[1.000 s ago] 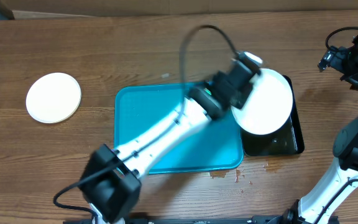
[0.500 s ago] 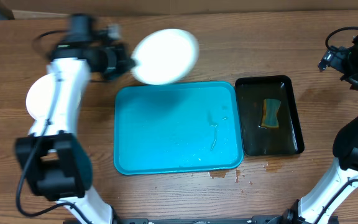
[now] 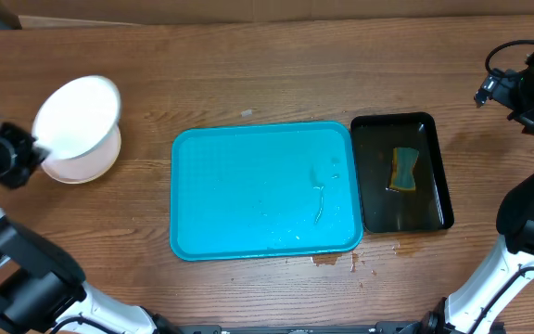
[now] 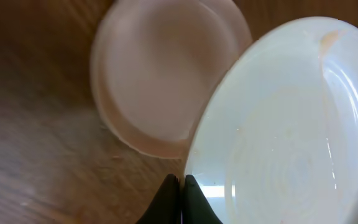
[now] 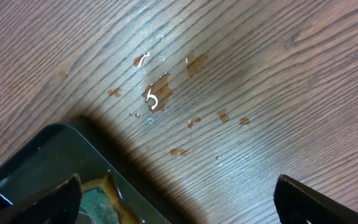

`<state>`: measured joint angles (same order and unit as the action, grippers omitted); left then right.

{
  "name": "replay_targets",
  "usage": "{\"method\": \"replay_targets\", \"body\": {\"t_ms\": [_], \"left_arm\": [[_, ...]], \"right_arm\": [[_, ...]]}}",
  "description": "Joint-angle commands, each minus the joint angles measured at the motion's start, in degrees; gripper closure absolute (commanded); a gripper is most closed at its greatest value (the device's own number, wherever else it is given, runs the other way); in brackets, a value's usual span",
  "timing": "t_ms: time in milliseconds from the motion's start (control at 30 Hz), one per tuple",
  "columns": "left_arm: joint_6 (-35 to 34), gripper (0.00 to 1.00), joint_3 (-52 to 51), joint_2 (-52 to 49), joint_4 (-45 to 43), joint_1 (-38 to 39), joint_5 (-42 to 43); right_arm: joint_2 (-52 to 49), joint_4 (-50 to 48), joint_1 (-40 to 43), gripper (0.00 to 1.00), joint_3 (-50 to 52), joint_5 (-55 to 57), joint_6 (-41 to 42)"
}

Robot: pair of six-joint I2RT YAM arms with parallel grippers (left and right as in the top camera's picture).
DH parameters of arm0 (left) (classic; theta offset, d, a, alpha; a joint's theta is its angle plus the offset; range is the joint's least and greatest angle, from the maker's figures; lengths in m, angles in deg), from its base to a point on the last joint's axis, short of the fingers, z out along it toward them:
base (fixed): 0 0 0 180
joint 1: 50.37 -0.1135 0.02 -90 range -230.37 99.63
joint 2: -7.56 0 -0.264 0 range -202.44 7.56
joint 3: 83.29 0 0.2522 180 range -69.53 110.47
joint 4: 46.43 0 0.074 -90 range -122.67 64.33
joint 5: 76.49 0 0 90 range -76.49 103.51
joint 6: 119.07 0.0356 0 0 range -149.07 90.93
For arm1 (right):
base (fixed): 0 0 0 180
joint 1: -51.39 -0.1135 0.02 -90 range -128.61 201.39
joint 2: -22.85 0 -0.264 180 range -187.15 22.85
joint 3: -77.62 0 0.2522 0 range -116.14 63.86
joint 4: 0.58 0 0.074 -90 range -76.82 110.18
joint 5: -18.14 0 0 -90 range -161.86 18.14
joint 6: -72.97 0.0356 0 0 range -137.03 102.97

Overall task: Clean dirty plates on tray and stack at the side
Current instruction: 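Carry the white plate left and set it on the plate stack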

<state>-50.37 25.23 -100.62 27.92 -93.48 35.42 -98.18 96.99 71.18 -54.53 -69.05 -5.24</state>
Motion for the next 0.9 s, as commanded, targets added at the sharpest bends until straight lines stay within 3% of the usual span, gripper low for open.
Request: {"method": "replay_targets", "body": {"t_ms": [0, 67, 367, 700, 733, 867], "left_arm": [[-3.5, 0.96, 0.3, 0.0, -0.6, -0.8, -9.7], [-4.9, 0.96, -0.9, -0.2, -2.9, -0.4, -14.1], [-4.9, 0.96, -10.1, -0.3, -17.1, 2.6, -15.3], [-5.1, 0.95, -17.6, -0.3, -25.8, 3.4, -16.5], [-5.1, 0.87, -17.7, -0.3, -26.2, 3.4, -16.5], [-5.1, 0.20, -17.7, -0.3, -26.3, 3.4, -14.5]], "right_arm": [[1.4, -0.2, 0.1, 0.00, -0.9, 0.1, 0.2], [1.4, -0.2, 0.1, 0.00, -0.9, 0.1, 0.2], [1.4, -0.2, 0.1, 0.00, -0.9, 0.1, 0.2], [1.4, -0.2, 0.1, 0.00, -0.9, 0.1, 0.2], [1.4, -0.2, 0.1, 0.00, -0.9, 0.1, 0.2], [1.4, -0.2, 0.1, 0.00, -0.9, 0.1, 0.2]]}}
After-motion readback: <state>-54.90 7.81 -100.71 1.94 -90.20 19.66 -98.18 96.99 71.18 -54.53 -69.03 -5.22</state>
